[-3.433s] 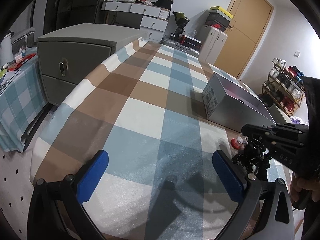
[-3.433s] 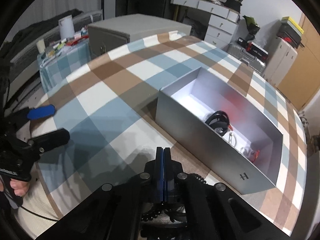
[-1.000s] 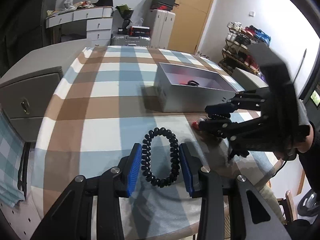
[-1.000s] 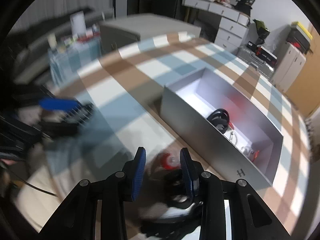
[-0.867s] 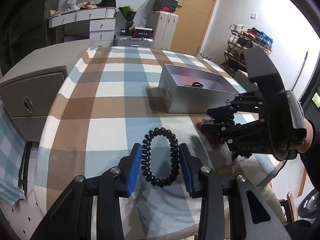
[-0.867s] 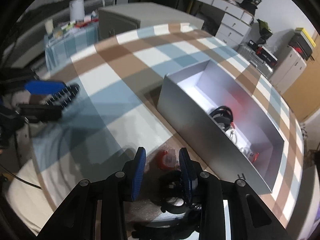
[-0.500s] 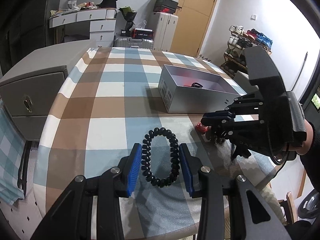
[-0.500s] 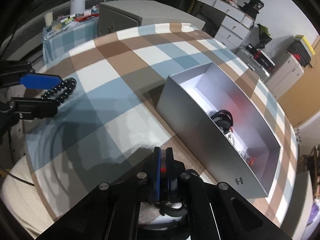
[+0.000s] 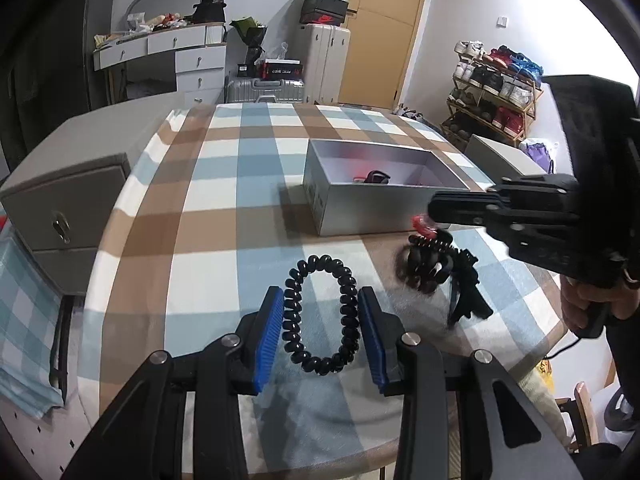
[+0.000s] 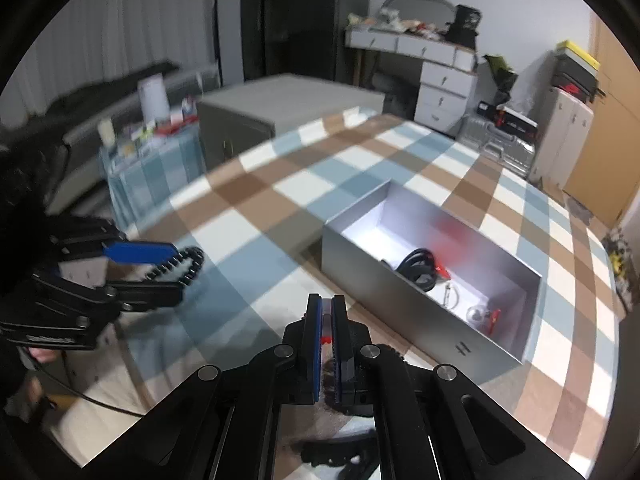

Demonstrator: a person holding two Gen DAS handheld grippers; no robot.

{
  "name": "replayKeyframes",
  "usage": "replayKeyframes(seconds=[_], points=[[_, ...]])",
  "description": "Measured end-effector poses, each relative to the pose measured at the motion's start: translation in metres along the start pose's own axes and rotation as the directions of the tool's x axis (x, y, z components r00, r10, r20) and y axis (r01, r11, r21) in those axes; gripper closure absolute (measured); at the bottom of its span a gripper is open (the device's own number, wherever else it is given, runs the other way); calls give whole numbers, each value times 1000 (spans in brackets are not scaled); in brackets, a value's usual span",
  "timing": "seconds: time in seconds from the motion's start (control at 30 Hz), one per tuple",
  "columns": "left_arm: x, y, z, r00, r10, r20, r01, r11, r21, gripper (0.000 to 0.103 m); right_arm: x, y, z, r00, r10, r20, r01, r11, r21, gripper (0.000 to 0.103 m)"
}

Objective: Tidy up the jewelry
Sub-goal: 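Carry bracelet and red item into the grey box and open both tools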

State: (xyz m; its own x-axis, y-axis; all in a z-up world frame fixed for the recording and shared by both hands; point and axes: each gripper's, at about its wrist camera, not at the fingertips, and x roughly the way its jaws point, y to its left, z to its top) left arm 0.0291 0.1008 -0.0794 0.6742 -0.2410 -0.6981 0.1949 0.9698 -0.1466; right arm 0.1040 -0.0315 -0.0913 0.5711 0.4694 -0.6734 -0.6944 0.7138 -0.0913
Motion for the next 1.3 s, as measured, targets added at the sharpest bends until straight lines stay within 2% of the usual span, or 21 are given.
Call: replayKeyframes(seconds=[0.2, 0.4, 0.6, 0.93, 1.03, 1.3], points=[[6, -15, 18, 1000, 12, -2, -12, 1000, 3, 71, -21, -18, -16, 995, 51, 81, -60, 992, 114, 99], [13, -37, 33, 1000, 27, 8, -27, 999, 26, 71, -37, -41, -37, 986, 61, 153, -94, 973, 213, 99], [23, -53, 53, 1000, -1, 6, 1, 999, 38, 71, -57, -63, -46, 972, 49, 228, -108, 961, 256, 99], [41, -65, 89, 999, 5, 54, -7, 999, 37, 71, -72, -98, -31, 940, 27, 340, -135, 945, 297, 99], [50, -65, 96, 998, 8, 57, -10, 999, 34, 71, -68, -106, -23, 936, 24, 351, -137, 944, 299, 99], [73, -69, 107, 999, -38, 33, 36, 999, 39, 71, -46, -119, -8, 935, 16, 354, -124, 951, 283, 99]])
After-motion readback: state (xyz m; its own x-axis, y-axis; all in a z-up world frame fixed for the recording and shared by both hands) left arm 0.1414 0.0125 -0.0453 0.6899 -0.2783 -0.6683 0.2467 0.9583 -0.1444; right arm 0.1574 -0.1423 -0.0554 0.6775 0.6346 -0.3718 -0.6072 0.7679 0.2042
